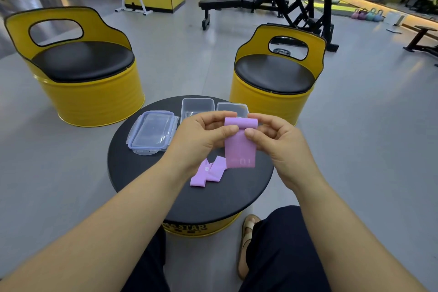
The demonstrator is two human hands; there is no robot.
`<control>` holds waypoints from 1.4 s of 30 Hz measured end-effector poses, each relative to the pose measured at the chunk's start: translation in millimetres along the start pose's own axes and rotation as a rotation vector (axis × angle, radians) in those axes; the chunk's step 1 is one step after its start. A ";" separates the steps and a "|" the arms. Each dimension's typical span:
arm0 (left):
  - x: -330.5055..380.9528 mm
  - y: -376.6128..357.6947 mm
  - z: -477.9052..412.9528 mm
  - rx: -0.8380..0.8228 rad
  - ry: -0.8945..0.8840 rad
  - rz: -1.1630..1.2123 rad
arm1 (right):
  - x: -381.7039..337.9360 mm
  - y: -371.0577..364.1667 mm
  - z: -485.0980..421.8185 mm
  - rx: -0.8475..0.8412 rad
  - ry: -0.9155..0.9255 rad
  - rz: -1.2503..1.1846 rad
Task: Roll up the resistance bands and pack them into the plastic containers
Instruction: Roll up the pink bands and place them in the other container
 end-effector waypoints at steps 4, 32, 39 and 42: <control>2.3 -1.8 1.6 -0.019 -0.015 0.004 | 0.4 0.4 -0.4 0.041 -0.026 -0.064; -0.7 0.6 3.4 -0.029 0.049 -0.075 | 5.3 1.3 -1.6 -0.041 -0.020 0.036; -1.0 -0.6 3.4 0.006 0.029 -0.094 | 10.9 2.5 -3.1 0.008 -0.066 0.051; -1.6 -0.6 3.5 -0.005 0.037 -0.111 | 10.5 3.3 -2.4 -0.004 -0.059 0.047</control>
Point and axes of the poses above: each hand's wrist, its own z-axis away from the middle knuckle, its own y-axis out of the back of the hand, x = y × z, the point moved 5 cm from there along -z, towards the middle knuckle
